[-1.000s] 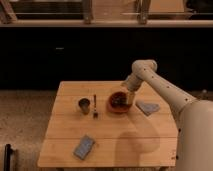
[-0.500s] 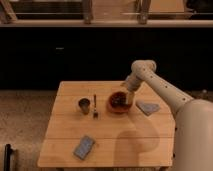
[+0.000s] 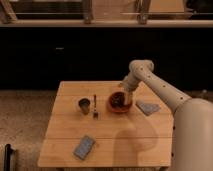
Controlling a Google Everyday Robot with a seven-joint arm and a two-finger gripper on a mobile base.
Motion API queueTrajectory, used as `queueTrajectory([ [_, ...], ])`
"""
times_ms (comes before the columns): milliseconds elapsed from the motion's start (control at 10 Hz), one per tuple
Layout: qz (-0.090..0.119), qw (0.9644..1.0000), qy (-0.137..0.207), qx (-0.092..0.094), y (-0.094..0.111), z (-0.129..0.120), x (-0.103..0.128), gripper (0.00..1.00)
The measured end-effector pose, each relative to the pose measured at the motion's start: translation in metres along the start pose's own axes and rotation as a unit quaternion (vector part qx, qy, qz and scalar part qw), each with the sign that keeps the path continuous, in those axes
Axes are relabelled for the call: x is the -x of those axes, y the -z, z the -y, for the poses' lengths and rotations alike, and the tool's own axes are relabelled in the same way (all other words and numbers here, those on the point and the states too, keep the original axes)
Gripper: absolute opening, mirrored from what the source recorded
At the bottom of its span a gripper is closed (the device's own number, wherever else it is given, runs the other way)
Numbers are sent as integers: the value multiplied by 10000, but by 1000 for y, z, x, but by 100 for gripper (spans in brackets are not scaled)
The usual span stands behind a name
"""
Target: Place grapes in table surface
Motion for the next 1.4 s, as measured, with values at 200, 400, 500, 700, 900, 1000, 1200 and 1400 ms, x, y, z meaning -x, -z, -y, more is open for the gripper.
queueTrajectory([
  [200, 65, 9998, 210, -29, -4, -3, 7, 80],
  [400, 108, 9993, 359, -87, -5, -6, 12, 77],
  [500, 126, 9991, 404, -103, -6, -8, 14, 69],
  [700, 154, 9987, 469, -117, -8, -12, 16, 55],
  [900, 172, 9985, 499, -117, -9, -14, 16, 62],
  [1000, 178, 9985, 510, -115, -9, -14, 16, 66],
  [1200, 219, 9982, 549, -48, -11, -19, 15, 68],
  [1400, 244, 9982, 557, 1, -14, -21, 14, 68],
])
